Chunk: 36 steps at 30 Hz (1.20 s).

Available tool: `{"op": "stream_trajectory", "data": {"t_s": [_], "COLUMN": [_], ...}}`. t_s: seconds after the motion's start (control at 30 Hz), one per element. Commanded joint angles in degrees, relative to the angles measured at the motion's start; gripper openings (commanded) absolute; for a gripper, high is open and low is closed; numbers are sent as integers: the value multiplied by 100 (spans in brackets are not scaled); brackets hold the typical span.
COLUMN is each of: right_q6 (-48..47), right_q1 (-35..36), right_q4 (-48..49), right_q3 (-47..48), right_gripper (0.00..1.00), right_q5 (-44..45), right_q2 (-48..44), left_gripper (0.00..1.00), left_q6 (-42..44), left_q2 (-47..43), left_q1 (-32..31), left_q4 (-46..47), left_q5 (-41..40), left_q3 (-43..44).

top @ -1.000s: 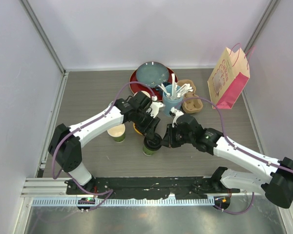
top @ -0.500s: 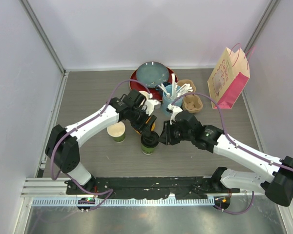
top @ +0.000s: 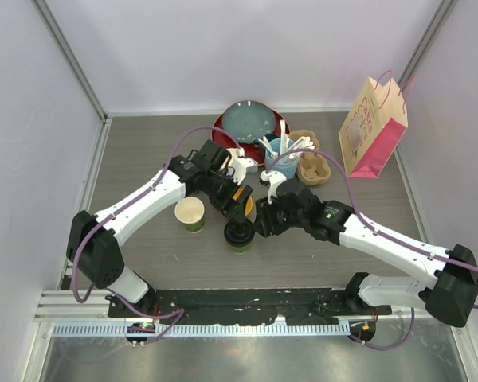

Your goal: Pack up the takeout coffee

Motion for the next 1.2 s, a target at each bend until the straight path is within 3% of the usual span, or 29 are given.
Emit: {"op": "stream_trajectory", "data": {"t_s": [0.0, 0.13, 0.23, 0.33, 0.57, 0.77, 1.17], "right_q6": [-936, -1202, -1368, -1422, -1185, -991, -657], "right_q1": [113, 183, 210, 210, 219, 236, 245], "right_q4": [512, 768, 794, 821, 1084, 1243, 751], "right_q3": [438, 666, 746, 746, 509, 368, 456], "right_gripper": [49, 51, 49, 43, 42, 36, 37], "right_q5": [-86, -174, -139, -236, -421, -430, 36], "right_q2": [265, 547, 749, 881, 917, 1066, 487], "left_gripper": [69, 69, 63, 57, 49, 47, 36], "left_q6": [-7, 28, -7, -7, -438, -587, -386], "left_q2": [-295, -356, -391, -400, -303, -216, 30], "left_q1": [307, 562, 642, 642, 581, 317, 98], "left_q4": [-468, -873, -1093, -1006, -672, -417, -259], "left_q5": [-120, -402, -358, -104, 556, 459, -32], "left_q3": [517, 650, 527, 194, -167, -405, -291]}}
